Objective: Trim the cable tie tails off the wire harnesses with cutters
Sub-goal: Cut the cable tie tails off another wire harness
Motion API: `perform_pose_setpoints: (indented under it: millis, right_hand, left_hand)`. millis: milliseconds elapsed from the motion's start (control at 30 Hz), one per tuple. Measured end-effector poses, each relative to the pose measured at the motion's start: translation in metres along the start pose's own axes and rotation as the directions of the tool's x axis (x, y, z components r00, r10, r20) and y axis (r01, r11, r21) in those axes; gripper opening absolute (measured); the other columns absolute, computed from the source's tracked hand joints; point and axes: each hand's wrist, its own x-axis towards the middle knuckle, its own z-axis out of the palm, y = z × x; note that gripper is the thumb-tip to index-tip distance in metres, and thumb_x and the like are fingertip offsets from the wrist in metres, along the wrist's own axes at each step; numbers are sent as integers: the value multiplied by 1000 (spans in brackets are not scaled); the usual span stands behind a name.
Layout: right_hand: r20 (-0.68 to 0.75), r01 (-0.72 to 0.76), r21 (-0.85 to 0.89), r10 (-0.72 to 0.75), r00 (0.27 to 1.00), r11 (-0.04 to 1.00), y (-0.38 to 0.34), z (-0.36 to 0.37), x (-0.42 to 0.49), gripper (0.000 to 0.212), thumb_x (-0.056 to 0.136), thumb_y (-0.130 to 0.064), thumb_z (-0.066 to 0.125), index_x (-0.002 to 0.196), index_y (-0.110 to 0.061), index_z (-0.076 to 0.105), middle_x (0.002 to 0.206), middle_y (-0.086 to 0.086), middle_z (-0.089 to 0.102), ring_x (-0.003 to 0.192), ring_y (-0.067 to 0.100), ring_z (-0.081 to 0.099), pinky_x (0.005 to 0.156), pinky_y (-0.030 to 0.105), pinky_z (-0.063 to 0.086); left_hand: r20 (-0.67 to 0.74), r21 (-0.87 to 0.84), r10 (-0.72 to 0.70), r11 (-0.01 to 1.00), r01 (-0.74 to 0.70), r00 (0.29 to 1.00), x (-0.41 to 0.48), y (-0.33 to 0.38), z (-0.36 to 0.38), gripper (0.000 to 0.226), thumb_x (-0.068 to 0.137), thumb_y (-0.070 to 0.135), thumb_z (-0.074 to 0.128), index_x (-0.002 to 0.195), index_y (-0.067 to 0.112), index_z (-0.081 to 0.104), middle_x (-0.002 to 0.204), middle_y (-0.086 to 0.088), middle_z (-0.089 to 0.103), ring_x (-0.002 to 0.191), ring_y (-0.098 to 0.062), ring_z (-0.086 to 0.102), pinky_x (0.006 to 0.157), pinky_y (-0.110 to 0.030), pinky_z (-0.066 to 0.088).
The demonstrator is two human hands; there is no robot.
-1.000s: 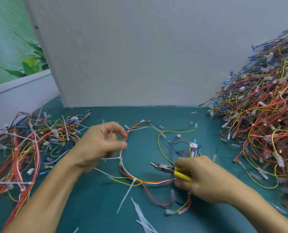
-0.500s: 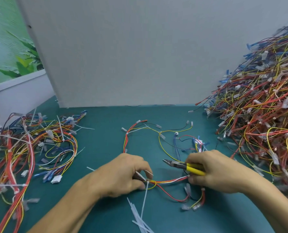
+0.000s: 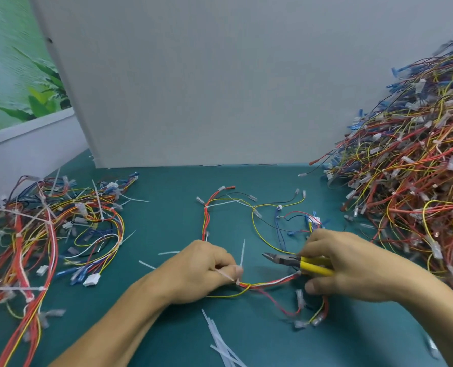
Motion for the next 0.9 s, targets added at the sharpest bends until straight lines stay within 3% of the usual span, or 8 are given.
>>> perform_pose_setpoints:
  millis: [100, 200, 267, 433, 567, 900]
  right_hand:
    - [-87, 29, -22, -31, 996, 999, -5, -7, -5, 21, 81, -44, 64, 91, -25, 62, 89, -9, 50, 83, 4, 48, 67, 18, 37]
    - [-97, 42, -74, -49, 994, 996, -19, -4, -6, 10, 81, -29, 54, 85, -20, 57, 83, -5, 50, 79, 12, 49, 69, 32, 44]
    - [-57, 24, -113, -31, 998, 993, -27, 1, -5, 10, 80, -25, 51, 86, -18, 55, 85, -4, 51, 82, 16, 50, 70, 36, 46]
    - [-20, 3, -169, -7, 1000, 986, -36, 10, -2, 5, 82, -28, 52, 84, -24, 50, 90, -9, 44, 82, 16, 45, 70, 33, 45]
    - [-45, -7, -217, -3, 999, 976, -38, 14, 0, 9, 82, -25, 47, 90, -24, 53, 91, -9, 41, 81, 16, 40, 64, 30, 36]
    - [-13, -9, -283, 6, 1000, 959, -44, 20, 0, 11, 81, -22, 48, 91, -24, 52, 92, -9, 35, 80, 19, 39, 63, 30, 39]
  left_hand:
    - [22, 22, -28, 999, 28, 999, 3, 2, 2, 25, 91, 37, 57, 79, 20, 70, 67, -3, 62, 60, -8, 45, 61, -35, 44]
    - [36, -50, -36, 998, 38, 999, 3, 5, 2, 18, 89, 31, 61, 76, 21, 70, 52, 13, 53, 52, -2, 40, 54, -20, 36]
    - [25, -111, -47, 993, 50, 999, 3, 4, 1, 14, 87, 30, 63, 75, 24, 67, 54, 14, 51, 53, -2, 40, 58, -21, 36]
    - [7, -159, -39, 986, 40, 999, 3, 5, 0, 16, 88, 28, 64, 73, 26, 60, 52, 12, 39, 54, -7, 34, 57, -28, 31]
    - [10, -171, -53, 984, 54, 999, 3, 5, -2, 15, 90, 26, 63, 76, 21, 61, 54, 12, 41, 55, -6, 35, 57, -26, 31]
    - [10, -193, -63, 979, 64, 998, 1, 7, -3, 18, 92, 24, 59, 74, 21, 58, 61, 8, 47, 56, -8, 37, 55, -23, 32]
